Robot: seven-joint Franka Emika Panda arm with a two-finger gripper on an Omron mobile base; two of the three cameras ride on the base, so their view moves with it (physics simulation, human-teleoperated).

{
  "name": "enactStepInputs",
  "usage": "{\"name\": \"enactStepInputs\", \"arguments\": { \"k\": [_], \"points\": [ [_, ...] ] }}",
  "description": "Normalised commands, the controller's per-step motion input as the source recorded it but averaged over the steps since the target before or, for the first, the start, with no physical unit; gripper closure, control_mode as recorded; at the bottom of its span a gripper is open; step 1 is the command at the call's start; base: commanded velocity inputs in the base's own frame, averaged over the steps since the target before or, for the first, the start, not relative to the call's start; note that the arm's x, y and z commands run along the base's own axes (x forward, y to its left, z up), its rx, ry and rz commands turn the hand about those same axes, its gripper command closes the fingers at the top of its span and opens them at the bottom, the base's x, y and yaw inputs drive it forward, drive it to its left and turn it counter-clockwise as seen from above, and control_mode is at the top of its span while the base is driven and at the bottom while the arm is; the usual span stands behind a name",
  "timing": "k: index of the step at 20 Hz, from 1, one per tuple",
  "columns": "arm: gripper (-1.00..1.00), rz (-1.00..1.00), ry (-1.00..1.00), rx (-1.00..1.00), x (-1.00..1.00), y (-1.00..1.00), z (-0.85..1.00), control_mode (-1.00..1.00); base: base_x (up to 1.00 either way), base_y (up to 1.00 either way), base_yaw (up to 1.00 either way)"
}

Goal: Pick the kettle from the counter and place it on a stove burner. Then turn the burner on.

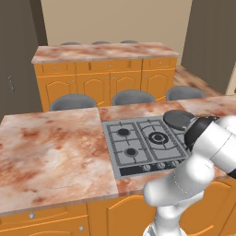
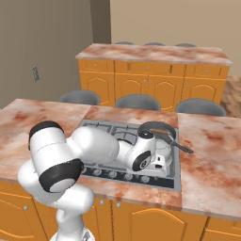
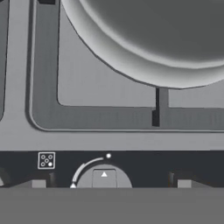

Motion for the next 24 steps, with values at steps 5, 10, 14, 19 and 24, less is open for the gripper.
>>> {"name": "enactStepInputs", "arguments": {
  "k": [5, 10, 14, 19, 24],
  "points": [
    [1.00, 0.00, 0.00, 0.00, 0.00, 0.00, 0.00, -1.00, 0.00, 0.00, 0.00],
    [1.00, 0.00, 0.00, 0.00, 0.00, 0.00, 0.00, -1.00, 0.00, 0.00, 0.00],
    [1.00, 0.00, 0.00, 0.00, -0.07, 0.00, 0.00, -1.00, 0.00, 0.00, 0.00],
    [1.00, 0.01, -0.01, 0.00, -0.46, 0.00, 0.00, -1.00, 0.00, 0.00, 0.00],
    [1.00, 0.00, -0.01, 0.00, -0.55, 0.00, 0.00, -1.00, 0.00, 0.00, 0.00]
  ]
}}
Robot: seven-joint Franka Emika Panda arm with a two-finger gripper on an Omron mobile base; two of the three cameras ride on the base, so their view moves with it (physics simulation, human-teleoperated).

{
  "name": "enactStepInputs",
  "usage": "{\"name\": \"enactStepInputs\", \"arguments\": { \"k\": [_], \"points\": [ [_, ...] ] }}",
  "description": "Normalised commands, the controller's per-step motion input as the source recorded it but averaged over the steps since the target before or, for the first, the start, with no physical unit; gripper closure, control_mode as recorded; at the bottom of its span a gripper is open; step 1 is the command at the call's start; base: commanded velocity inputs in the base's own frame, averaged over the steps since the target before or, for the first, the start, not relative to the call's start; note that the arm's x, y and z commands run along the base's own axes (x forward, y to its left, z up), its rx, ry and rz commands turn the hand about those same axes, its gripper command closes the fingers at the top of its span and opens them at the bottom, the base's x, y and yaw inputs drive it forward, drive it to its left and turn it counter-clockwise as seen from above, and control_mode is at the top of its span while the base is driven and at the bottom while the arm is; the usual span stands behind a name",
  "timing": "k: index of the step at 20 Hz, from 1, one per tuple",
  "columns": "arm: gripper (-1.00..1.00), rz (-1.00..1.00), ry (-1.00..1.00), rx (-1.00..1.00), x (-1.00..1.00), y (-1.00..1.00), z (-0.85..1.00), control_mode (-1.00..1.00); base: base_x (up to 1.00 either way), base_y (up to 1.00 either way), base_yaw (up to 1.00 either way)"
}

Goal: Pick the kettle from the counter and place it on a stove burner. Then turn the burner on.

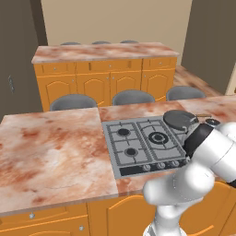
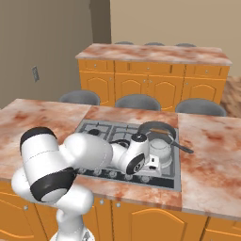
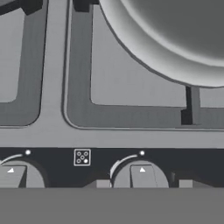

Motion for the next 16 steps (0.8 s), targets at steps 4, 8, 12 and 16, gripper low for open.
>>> {"name": "enactStepInputs", "arguments": {
  "k": [4, 8, 12, 16],
  "points": [
    [1.00, 0.00, 0.00, 0.00, 0.00, 0.00, 0.00, -1.00, 0.00, 0.00, 0.00],
    [1.00, 0.17, 0.00, 0.00, -0.34, 0.00, -0.04, -1.00, 0.00, 0.00, 0.00],
    [1.00, 0.48, 0.00, 0.00, -0.72, 0.00, -0.23, -1.00, 0.00, 0.00, 0.00],
    [1.00, 0.55, 0.00, 0.00, -0.77, 0.00, -0.32, -1.00, 0.00, 0.00, 0.00]
  ]
}}
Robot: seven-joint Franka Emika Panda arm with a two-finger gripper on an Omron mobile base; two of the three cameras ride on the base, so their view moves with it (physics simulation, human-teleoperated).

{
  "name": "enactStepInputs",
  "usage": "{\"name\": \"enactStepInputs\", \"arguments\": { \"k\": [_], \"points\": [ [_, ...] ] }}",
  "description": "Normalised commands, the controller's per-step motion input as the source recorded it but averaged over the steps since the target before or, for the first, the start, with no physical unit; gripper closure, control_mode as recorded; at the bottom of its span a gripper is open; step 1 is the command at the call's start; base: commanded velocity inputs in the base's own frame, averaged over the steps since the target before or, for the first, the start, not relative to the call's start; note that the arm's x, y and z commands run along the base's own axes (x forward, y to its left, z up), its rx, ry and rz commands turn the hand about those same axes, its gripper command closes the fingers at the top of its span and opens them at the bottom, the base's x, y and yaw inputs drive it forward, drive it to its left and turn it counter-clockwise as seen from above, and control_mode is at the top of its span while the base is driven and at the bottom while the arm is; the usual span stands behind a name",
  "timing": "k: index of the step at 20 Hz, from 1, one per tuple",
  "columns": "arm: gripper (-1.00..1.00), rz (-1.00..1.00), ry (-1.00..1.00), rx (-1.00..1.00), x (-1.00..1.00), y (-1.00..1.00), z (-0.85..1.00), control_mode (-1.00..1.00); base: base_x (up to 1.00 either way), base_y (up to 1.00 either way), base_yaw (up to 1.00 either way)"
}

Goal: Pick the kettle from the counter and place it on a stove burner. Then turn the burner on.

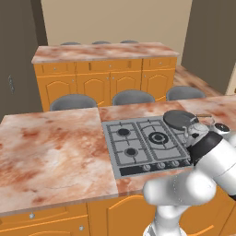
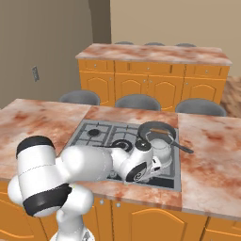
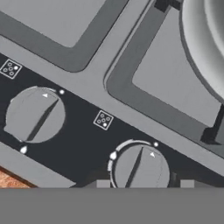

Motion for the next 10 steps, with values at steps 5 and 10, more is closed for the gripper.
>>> {"name": "enactStepInputs", "arguments": {
  "k": [5, 10],
  "points": [
    [1.00, 0.57, 0.06, 0.00, -0.66, 0.00, -0.42, -1.00, 0.00, 0.00, 0.00],
    [1.00, 0.57, 0.12, 0.00, -0.42, 0.00, -0.55, -1.00, 0.00, 0.00, 0.00]
  ]
}}
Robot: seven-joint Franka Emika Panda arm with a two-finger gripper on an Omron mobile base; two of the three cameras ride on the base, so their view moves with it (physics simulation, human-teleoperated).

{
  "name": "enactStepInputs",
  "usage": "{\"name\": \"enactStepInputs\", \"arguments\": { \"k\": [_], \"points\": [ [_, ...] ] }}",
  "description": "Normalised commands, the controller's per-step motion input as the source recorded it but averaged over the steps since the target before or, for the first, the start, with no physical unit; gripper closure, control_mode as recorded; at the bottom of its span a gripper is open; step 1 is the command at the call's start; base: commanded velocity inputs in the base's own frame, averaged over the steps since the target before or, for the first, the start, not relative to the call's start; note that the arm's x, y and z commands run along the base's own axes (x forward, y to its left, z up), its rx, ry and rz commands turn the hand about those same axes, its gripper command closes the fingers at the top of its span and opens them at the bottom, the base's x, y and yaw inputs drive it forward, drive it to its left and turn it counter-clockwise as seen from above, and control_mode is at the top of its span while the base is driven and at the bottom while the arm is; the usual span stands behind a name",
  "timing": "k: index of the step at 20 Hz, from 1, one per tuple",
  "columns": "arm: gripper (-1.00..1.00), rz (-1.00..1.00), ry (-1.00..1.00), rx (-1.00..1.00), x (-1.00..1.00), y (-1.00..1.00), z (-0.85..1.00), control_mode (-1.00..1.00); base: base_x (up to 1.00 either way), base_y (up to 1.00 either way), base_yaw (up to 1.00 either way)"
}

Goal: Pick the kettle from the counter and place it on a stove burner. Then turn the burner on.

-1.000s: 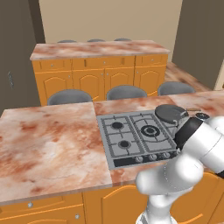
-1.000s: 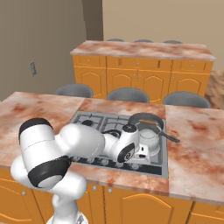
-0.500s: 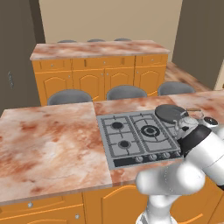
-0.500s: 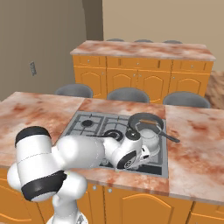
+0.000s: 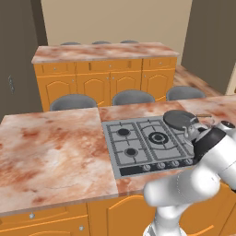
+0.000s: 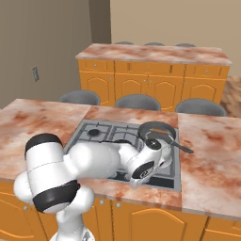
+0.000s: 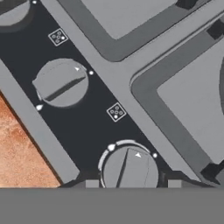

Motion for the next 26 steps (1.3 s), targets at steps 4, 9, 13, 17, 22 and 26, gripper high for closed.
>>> {"name": "enactStepInputs", "arguments": {
  "k": [4, 9, 13, 17, 22, 26],
  "points": [
    [1.00, 0.61, 0.17, 0.00, -0.40, 0.00, -0.57, -1.00, 0.00, 0.00, 0.00],
    [1.00, 0.62, 0.18, -0.01, -0.48, 0.00, -0.58, -1.00, 0.00, 0.00, 0.00],
    [1.00, 0.61, 0.13, -0.03, -0.58, 0.00, -0.56, -1.00, 0.00, 0.00, 0.00],
    [1.00, 0.40, 0.02, -0.06, -0.67, 0.01, -0.31, -1.00, 0.00, 0.00, 0.00],
    [1.00, 0.09, -0.10, 0.00, -0.47, 0.07, 0.03, -1.00, 0.00, 0.00, 0.00],
    [1.00, 0.09, -0.32, 0.00, -0.59, 0.13, 0.65, -1.00, 0.00, 0.00, 0.00]
  ]
}}
